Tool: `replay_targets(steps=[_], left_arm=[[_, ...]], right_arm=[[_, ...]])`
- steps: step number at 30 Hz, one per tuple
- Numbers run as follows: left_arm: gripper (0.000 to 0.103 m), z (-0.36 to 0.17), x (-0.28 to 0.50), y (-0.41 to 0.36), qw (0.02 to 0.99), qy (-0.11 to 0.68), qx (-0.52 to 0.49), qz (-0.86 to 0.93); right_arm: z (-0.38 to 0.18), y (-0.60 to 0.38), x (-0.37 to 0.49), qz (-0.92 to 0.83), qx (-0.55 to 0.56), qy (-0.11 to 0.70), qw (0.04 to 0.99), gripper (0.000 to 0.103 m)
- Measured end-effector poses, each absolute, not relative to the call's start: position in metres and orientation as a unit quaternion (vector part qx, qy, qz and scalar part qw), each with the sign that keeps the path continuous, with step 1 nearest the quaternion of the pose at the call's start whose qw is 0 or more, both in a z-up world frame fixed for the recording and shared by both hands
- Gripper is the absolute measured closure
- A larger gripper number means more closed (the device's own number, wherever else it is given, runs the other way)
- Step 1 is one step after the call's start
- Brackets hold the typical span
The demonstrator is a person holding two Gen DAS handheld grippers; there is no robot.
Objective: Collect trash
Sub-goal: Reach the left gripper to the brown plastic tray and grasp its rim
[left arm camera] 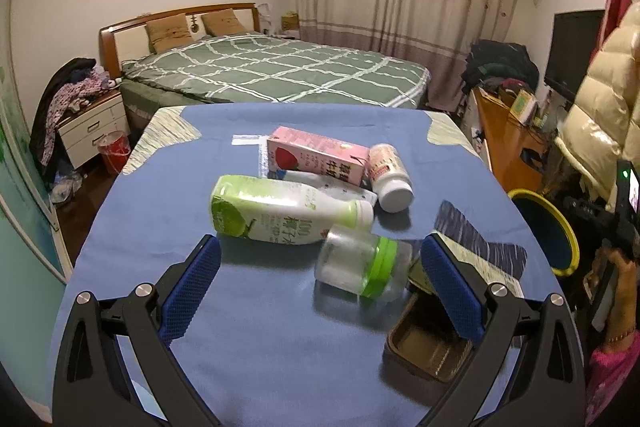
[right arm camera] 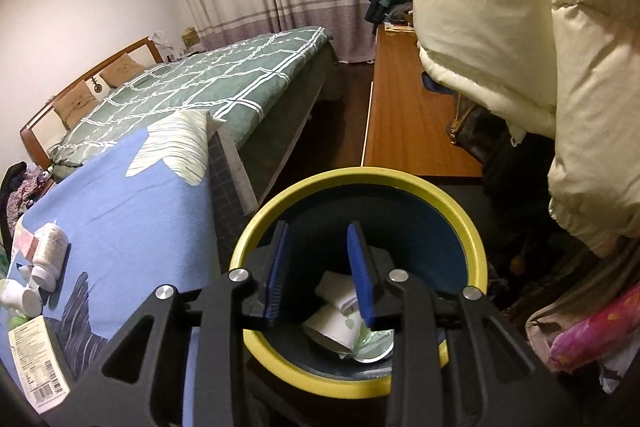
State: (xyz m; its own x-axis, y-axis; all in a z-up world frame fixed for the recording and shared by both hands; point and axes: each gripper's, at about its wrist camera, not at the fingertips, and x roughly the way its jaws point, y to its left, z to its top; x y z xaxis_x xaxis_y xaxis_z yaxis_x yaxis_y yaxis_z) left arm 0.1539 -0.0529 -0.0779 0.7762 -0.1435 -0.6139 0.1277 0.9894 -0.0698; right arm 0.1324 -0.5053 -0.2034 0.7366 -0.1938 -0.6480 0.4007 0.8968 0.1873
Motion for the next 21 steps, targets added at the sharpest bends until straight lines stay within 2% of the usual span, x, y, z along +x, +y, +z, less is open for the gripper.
replay_targets(steps=[11, 21], left_arm=[[0.005, -0.112, 0.131, -0.095, 0.896, 0.384, 0.028, -0.223], [0.005, -0.144, 0.136, -0.124, 0.871, 0.419, 0.065, -0.248]], right_arm=[[-0.203, -0.494, 0.134, -0.146, 0.156, 0.326, 0.921, 0.072], [-0.205, -0.495, 0.129, -0.142, 0.160, 0.327, 0.921, 0.072]])
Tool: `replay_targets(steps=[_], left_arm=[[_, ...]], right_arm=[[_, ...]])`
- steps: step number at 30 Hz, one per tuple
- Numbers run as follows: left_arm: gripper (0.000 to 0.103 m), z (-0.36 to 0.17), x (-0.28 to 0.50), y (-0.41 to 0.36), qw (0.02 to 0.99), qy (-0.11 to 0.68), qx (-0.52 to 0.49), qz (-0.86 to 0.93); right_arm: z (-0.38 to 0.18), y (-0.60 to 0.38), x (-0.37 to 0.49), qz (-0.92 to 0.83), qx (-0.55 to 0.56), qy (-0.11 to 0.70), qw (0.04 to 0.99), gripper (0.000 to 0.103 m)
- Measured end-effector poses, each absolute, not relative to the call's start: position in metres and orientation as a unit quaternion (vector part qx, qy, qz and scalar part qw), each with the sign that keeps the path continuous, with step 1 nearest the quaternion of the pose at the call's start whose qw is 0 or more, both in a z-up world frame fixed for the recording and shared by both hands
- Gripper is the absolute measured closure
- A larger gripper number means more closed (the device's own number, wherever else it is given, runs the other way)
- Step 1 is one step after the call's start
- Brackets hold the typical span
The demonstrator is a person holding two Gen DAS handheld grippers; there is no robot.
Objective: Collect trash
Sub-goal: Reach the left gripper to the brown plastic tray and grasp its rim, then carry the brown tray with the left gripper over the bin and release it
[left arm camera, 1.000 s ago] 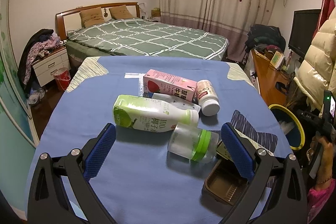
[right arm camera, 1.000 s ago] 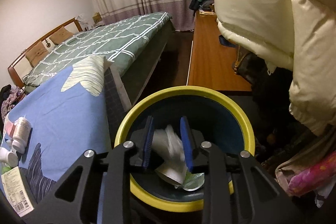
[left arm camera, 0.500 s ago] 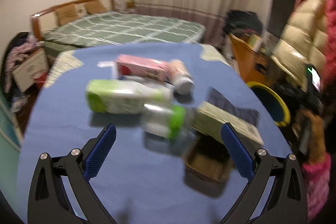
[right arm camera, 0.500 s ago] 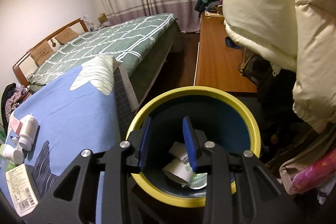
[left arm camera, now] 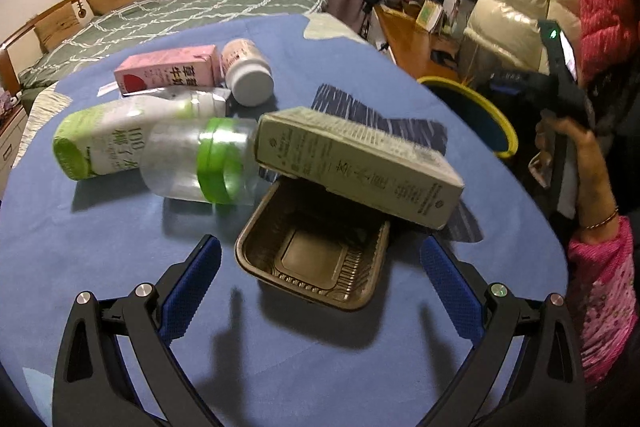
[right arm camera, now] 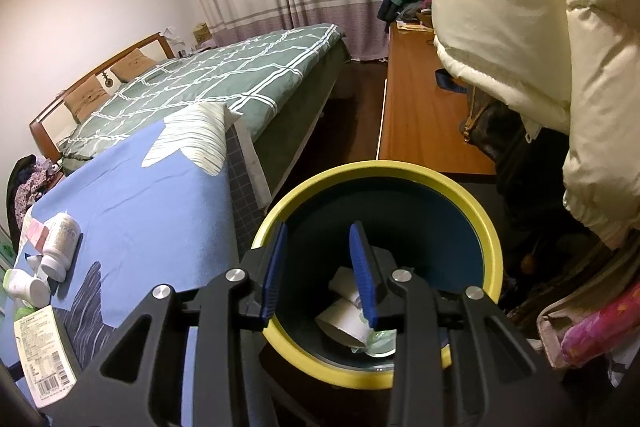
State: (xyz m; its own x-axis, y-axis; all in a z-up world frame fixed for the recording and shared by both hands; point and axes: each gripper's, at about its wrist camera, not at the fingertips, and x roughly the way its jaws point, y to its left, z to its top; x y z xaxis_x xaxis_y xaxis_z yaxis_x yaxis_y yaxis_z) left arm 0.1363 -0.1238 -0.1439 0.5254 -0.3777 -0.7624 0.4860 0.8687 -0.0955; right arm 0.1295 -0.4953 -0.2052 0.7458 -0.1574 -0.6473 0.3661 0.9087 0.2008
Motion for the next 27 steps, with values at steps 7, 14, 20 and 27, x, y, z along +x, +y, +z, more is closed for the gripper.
replay_targets(steps=[7, 14, 20, 27], left_arm=[[0.009, -0.158, 0.145, -0.127, 0.859, 0.439, 0.076, -0.253], [0.024, -0.159, 0.152, -0.132, 0.861, 0.436, 0.077, -0.250], [0.034, -0.156, 0.152, -0.133, 0.857, 0.438, 0.082, -0.258], [0.035, -0.150, 0.134, -0.120, 0.854, 0.441, 0.091, -0.259]], right_arm=[[-0.210, -0.500, 0.129, -0.142, 0.166, 0.329, 0.919, 0.072], [-0.213, -0.498, 0.129, -0.139, 0.167, 0.330, 0.919, 0.072], [-0.214, -0.495, 0.128, -0.135, 0.167, 0.329, 0.919, 0.072], [-0.214, -0.493, 0.126, -0.130, 0.168, 0.329, 0.920, 0.072]])
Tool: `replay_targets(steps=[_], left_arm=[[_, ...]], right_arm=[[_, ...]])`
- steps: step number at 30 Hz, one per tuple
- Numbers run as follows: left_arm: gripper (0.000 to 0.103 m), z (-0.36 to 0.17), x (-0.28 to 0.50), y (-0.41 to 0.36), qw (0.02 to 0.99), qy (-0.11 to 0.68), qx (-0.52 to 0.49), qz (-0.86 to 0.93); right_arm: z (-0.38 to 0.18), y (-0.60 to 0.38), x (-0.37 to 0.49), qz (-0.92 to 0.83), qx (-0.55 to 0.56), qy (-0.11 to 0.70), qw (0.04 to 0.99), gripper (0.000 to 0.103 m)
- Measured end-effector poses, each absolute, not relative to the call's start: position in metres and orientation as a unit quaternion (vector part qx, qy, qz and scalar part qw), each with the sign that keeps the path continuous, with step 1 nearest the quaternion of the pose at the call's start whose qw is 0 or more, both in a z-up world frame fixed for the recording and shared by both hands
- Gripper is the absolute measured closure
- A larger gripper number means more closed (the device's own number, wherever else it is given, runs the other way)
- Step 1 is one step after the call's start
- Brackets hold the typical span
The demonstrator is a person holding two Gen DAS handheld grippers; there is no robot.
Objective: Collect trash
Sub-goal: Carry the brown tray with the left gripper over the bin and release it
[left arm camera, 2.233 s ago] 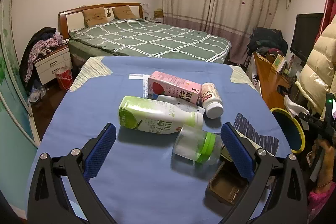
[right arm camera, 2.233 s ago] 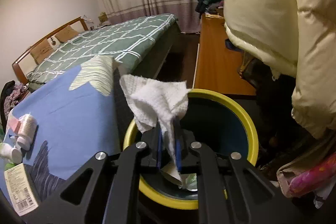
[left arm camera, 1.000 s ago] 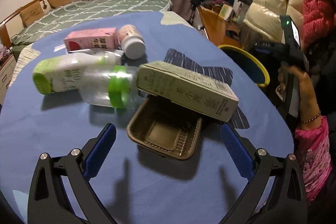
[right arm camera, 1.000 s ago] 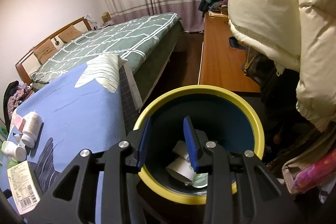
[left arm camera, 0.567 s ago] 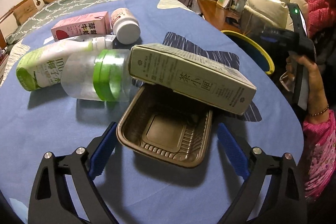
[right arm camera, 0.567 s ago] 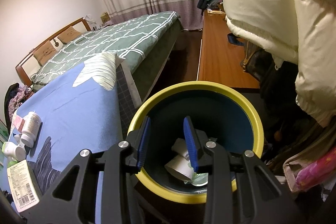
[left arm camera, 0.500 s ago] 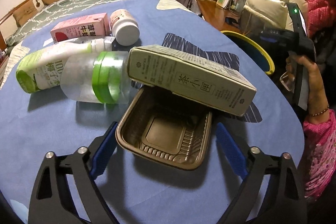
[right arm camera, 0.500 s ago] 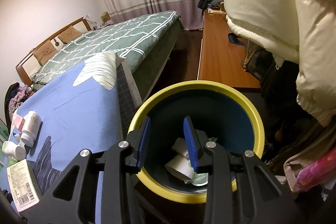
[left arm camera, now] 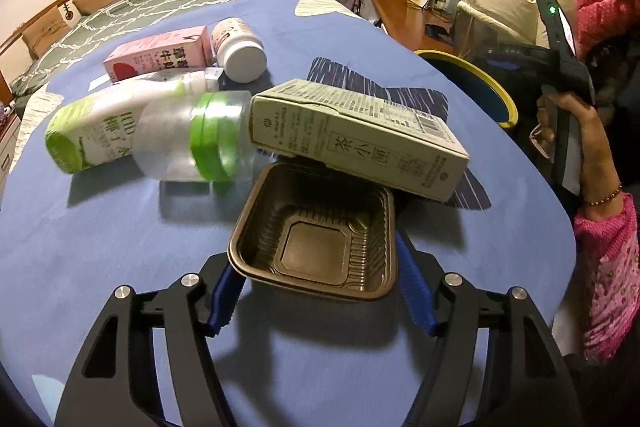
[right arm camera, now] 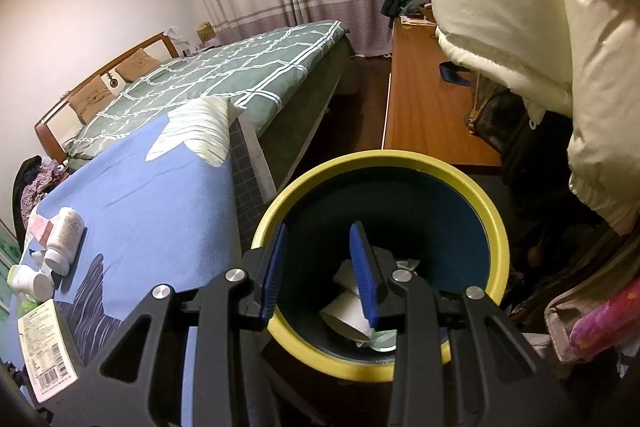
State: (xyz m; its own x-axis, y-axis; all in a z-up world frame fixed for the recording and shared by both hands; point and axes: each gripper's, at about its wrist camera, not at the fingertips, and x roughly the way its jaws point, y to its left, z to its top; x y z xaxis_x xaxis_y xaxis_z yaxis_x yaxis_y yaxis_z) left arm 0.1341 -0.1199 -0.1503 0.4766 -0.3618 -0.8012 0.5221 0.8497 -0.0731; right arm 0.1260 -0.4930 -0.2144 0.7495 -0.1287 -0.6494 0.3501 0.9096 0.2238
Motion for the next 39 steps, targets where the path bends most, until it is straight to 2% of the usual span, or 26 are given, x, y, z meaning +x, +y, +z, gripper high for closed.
replay_targets(steps=[8, 19, 30, 34, 39], left_arm=[[0.036, -0.143, 0.114, -0.106, 0.858, 0.440, 0.084, -0.252], [0.036, -0.089, 0.115, -0.130, 0.875, 0.388, 0.079, -0.278], [0.036, -0.063, 0.179, -0.241, 0.855, 0.375, 0.096, -0.344], [0.036, -0.062, 0.204, -0.289, 0.848, 0.374, 0.094, -0.363], [0.036, -0.074, 0.233, -0.355, 0.831, 0.397, 0.097, -0.378]], right_arm=[[-0.211, -0.489, 0.122, -0.122, 0.166, 0.326, 0.923, 0.072], [-0.208, -0.498, 0.102, -0.130, 0.169, 0.318, 0.924, 0.072], [-0.212, -0.514, 0.056, -0.149, 0.166, 0.308, 0.925, 0.071], [-0.212, -0.523, 0.044, -0.154, 0.169, 0.302, 0.926, 0.065], [-0.208, -0.534, 0.032, -0.161, 0.169, 0.291, 0.928, 0.065]])
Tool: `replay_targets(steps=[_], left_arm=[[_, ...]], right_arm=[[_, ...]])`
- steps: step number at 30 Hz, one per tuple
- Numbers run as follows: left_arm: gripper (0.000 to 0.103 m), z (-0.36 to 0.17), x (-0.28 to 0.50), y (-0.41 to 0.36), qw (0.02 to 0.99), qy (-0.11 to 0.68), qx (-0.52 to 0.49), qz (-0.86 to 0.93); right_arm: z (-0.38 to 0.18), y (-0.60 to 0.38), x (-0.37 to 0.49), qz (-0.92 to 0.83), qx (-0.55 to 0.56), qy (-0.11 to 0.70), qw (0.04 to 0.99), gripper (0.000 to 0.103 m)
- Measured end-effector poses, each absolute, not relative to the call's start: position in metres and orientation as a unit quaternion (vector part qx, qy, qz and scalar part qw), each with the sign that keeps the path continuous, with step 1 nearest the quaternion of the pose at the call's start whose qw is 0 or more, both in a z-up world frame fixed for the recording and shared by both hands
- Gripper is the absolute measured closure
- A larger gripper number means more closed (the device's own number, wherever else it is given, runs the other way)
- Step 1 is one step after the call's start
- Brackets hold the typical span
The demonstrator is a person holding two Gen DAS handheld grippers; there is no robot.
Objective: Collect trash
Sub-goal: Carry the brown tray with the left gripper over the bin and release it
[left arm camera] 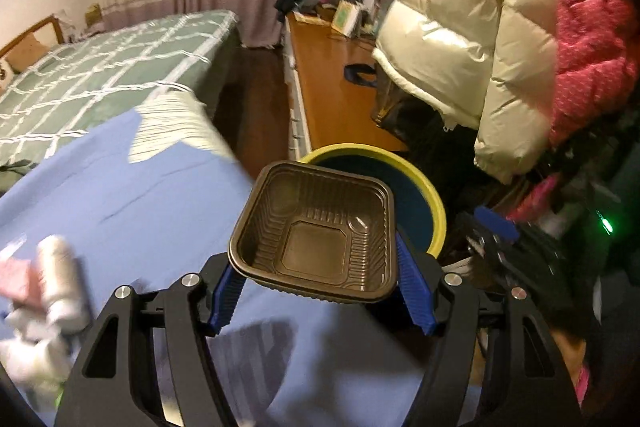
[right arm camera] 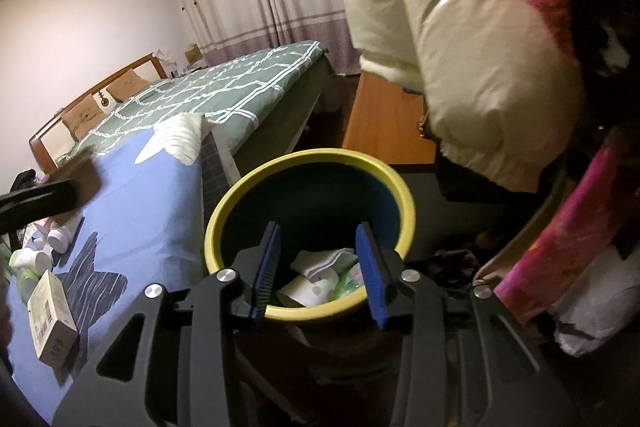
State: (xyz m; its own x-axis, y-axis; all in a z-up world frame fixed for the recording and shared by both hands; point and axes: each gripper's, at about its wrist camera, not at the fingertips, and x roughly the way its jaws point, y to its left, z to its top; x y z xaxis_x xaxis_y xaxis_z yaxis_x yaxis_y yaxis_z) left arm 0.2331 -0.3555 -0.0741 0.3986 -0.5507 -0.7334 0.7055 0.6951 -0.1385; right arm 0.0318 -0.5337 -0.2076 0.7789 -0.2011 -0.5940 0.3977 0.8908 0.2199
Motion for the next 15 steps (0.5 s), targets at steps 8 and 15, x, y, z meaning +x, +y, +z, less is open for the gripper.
replay_targets(steps=[8, 15], left_arm=[[0.035, -0.109, 0.266, -0.445, 0.811, 0.433, 0.117, -0.376], [0.007, -0.133, 0.283, -0.490, 0.808, 0.442, 0.125, -0.368]], right_arm=[[-0.216, -0.552, 0.016, -0.173, 0.180, 0.291, 0.924, 0.062], [-0.226, -0.559, 0.013, -0.180, 0.187, 0.299, 0.918, 0.061]])
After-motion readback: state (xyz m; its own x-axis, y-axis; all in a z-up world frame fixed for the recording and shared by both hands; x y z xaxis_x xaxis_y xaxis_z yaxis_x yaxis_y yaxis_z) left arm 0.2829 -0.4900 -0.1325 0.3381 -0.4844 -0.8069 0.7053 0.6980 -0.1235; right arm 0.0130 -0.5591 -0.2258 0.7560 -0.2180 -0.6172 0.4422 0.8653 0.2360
